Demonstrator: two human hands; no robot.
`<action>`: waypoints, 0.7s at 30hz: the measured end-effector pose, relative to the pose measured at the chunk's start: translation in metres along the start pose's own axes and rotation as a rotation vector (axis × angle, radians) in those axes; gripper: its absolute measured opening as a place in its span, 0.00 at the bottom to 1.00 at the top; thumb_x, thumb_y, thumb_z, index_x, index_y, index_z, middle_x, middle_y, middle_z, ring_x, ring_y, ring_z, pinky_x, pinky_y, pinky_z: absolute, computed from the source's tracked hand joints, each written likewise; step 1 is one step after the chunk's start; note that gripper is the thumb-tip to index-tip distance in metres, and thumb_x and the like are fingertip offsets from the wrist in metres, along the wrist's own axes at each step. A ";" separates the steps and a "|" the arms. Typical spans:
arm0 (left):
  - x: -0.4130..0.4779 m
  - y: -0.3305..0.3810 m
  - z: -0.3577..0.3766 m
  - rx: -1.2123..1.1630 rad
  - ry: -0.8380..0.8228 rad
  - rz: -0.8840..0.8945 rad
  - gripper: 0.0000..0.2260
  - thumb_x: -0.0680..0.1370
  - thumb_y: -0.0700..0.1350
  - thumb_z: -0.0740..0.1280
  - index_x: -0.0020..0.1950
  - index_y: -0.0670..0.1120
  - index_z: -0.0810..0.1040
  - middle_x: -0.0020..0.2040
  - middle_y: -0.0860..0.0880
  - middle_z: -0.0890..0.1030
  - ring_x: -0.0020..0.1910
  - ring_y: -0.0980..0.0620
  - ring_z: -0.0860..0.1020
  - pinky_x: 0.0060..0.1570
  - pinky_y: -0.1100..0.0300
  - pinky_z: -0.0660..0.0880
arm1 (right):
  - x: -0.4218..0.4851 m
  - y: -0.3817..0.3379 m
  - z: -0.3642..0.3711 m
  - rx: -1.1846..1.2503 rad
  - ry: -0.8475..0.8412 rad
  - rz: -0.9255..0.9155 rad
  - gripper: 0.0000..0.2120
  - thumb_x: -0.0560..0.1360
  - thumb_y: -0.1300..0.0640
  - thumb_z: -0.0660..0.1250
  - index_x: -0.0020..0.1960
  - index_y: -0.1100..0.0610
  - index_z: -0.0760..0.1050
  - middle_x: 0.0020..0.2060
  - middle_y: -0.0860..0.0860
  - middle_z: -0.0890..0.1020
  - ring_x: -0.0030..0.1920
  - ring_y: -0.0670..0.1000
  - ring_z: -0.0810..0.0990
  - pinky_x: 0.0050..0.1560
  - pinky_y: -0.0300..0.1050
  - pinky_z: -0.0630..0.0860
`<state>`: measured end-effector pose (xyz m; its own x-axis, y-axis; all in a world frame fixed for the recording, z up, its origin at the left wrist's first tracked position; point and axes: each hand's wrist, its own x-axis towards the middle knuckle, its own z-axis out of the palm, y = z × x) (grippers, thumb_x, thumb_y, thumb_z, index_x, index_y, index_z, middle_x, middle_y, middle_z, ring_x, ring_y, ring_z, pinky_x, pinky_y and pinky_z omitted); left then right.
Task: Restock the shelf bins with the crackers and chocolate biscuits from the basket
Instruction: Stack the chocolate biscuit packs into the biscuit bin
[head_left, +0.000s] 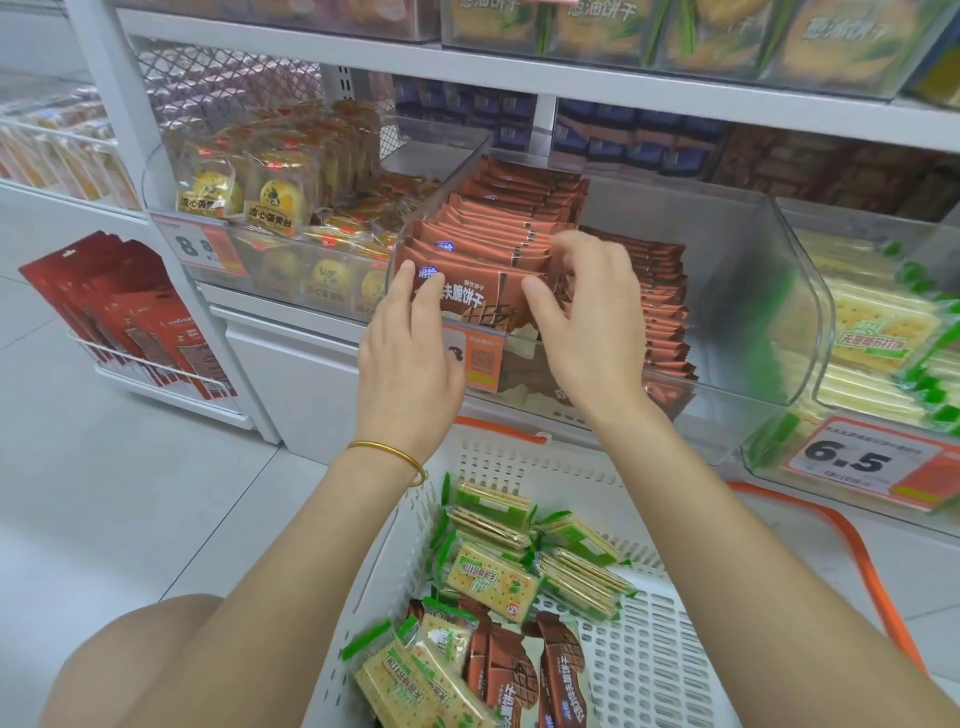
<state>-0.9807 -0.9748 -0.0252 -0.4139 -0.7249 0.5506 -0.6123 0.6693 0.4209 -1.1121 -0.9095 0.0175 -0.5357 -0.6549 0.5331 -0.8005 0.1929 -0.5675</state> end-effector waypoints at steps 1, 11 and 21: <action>0.000 0.000 0.001 0.004 0.007 0.003 0.29 0.72 0.33 0.64 0.73 0.41 0.62 0.75 0.39 0.59 0.73 0.41 0.60 0.70 0.46 0.60 | 0.004 -0.002 0.000 -0.038 -0.035 -0.069 0.18 0.78 0.49 0.62 0.67 0.50 0.70 0.63 0.49 0.73 0.62 0.52 0.71 0.60 0.46 0.68; -0.001 -0.001 0.005 0.014 0.030 -0.024 0.32 0.69 0.31 0.65 0.73 0.40 0.63 0.73 0.36 0.61 0.69 0.37 0.64 0.67 0.45 0.62 | 0.030 -0.039 0.029 -0.417 -0.264 -0.282 0.19 0.81 0.46 0.51 0.67 0.50 0.71 0.65 0.46 0.73 0.67 0.53 0.66 0.69 0.57 0.57; -0.015 0.001 0.000 0.019 0.073 0.051 0.27 0.69 0.34 0.63 0.69 0.38 0.68 0.67 0.37 0.68 0.66 0.38 0.67 0.67 0.47 0.63 | 0.027 -0.030 0.013 -0.326 -0.327 -0.363 0.22 0.80 0.49 0.56 0.73 0.49 0.64 0.71 0.46 0.69 0.71 0.53 0.63 0.71 0.57 0.57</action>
<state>-0.9750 -0.9632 -0.0336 -0.3951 -0.6760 0.6220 -0.6045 0.7012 0.3781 -1.0994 -0.9424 0.0406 -0.1423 -0.9024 0.4068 -0.9864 0.0949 -0.1345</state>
